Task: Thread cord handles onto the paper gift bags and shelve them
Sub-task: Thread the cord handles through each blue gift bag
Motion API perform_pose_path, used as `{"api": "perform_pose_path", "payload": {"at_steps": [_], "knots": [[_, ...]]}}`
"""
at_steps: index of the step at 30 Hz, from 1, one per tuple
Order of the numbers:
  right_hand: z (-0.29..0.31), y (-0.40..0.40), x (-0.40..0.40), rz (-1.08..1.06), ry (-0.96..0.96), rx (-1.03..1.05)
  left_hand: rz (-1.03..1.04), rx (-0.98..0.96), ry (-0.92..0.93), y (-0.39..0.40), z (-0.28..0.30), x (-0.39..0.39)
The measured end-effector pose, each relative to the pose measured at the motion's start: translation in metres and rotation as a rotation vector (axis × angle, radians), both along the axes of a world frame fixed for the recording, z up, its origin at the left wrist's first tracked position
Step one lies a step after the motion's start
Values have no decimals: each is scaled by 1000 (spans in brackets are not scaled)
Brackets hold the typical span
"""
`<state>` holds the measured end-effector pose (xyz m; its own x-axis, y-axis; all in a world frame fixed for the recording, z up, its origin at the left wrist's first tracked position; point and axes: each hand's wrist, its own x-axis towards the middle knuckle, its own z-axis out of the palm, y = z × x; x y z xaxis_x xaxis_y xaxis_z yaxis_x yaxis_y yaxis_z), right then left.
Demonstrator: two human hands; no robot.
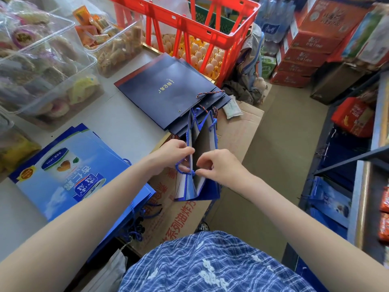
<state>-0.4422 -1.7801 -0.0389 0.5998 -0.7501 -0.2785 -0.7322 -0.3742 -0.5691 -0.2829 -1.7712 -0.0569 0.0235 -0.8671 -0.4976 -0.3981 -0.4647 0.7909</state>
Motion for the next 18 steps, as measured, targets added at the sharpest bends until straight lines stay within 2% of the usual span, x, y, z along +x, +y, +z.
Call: {"api": "perform_pose_path", "payload": {"at_steps": [2, 8, 11, 18], "knots": [[-2, 0, 0, -12, -28, 103, -11, -33, -47, -1, 0, 0], [-11, 8, 11, -159, -75, 131, 5, -72, -54, -1, -2, 1], [-9, 6, 15, -182, -67, 176, -45, -117, -161, -1, -1, 2], [-10, 5, 11, -191, -94, 180, -27, -75, -67, 0, -4, 7]]}}
